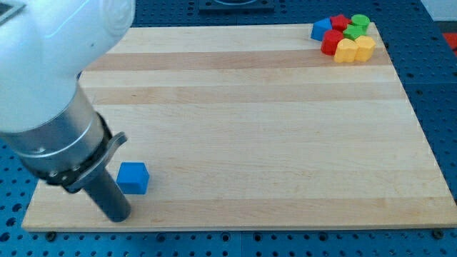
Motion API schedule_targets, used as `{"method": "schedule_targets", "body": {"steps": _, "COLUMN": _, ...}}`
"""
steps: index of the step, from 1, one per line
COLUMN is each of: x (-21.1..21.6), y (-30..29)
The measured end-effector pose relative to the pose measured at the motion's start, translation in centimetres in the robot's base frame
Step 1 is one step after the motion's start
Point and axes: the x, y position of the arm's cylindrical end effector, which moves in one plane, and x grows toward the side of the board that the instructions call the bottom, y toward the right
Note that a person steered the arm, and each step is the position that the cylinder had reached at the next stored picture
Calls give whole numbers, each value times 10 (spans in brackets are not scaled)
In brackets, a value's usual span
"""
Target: Move the blue cube slightly up
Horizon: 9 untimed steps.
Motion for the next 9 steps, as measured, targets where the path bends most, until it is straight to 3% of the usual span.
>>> {"method": "schedule_targets", "body": {"steps": 7, "x": -213, "y": 21}}
{"method": "schedule_targets", "body": {"steps": 9, "x": -204, "y": -21}}
